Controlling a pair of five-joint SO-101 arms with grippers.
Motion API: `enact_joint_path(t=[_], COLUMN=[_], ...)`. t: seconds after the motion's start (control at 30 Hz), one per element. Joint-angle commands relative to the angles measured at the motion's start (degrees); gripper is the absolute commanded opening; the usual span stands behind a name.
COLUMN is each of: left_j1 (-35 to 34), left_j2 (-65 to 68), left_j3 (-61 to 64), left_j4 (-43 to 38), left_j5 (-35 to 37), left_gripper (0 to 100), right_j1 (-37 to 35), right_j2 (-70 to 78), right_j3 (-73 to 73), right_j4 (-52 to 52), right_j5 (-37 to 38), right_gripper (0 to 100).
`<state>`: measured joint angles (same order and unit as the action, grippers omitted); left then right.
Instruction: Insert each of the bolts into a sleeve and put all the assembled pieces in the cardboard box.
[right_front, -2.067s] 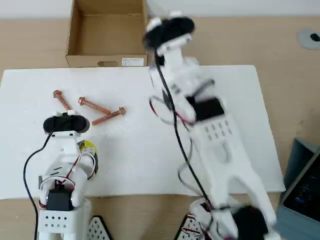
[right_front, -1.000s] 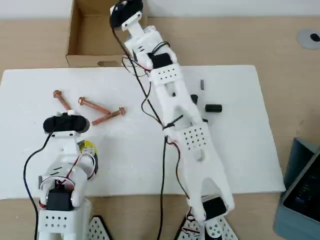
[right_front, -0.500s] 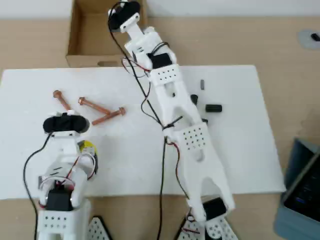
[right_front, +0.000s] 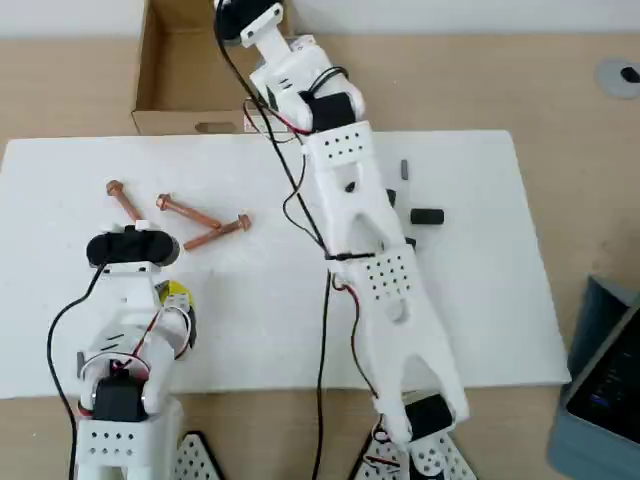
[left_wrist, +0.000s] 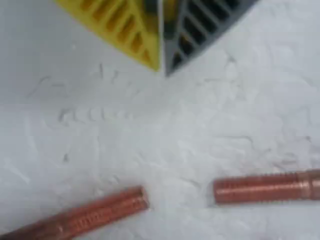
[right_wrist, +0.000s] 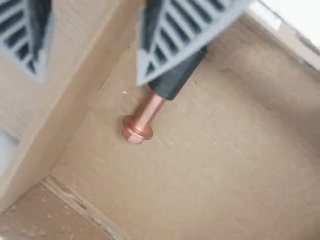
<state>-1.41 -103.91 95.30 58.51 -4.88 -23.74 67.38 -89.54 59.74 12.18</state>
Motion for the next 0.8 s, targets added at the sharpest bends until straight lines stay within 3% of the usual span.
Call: enact_joint_path(t=[0.0, 0.37, 0.77], left_j1=[-0.53, -0.53, -0.53], left_j2=[-0.40, -0.40, -0.40], left_j3=[-0.35, -0.35, -0.35], left_j4=[0.18, 0.18, 0.18], left_j5=[0.00, 0.00, 0.00], left_gripper=[0, 0, 0], right_j1=[0.13, 1.10, 1.19], right_j2=[-1.19, -9.36, -19.38], right_j3=[-6.02, -6.20, -6.20], right_j4=[4.92, 17.76, 39.65], right_j5=[0.09, 0.09, 0.35], right_gripper=[14.1, 14.1, 14.1])
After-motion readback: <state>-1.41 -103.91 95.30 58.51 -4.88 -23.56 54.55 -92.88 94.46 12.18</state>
